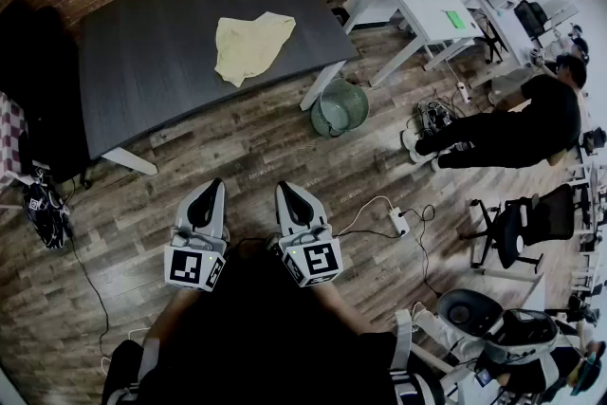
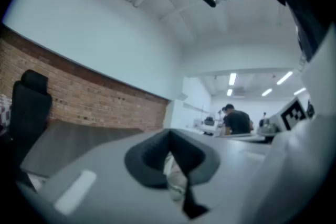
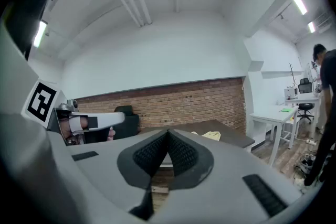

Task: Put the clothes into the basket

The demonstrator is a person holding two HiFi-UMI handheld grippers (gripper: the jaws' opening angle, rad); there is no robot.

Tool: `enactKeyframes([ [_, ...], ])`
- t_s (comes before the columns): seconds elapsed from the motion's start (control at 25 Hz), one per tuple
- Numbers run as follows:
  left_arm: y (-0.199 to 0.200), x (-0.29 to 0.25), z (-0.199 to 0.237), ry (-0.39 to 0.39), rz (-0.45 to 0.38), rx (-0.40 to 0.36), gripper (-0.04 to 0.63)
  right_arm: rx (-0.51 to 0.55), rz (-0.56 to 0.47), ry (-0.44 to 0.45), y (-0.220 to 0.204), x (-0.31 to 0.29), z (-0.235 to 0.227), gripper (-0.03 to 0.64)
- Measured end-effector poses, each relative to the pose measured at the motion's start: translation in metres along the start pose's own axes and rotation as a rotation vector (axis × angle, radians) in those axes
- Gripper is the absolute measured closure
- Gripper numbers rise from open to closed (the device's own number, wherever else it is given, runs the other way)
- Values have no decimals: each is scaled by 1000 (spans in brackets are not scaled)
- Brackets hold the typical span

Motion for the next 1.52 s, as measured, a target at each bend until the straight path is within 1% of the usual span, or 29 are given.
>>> enactKeyframes([
  [0.48,3,4,11,6,-20,15,592,15,12,6,7,-10,8,612],
  [0.64,3,10,26,6,-23,24,592,-7,4,8,8,-18,19,611],
  [0.88,1,22,55,1,-9,20,592,-8,7,-14,9,-35,42,611],
  [1.12,6,28,87,-30,-24,11,592,-8,-2,-51,16,-55,60,611],
  [1.28,5,29,103,-54,-18,0,592,-11,5,-74,15,-60,72,611],
  [1.52,5,17,116,-69,-12,21,592,-18,23,-81,13,-80,70,611],
])
Point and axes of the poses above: the fingertips, and each gripper's own axes: x backward along the fingers, z to its left, y out of its top, the point moved 9 cm from there along x, backward along the fingers, and after that the axes turned 10 degrees about z, right-handed, at the moved point
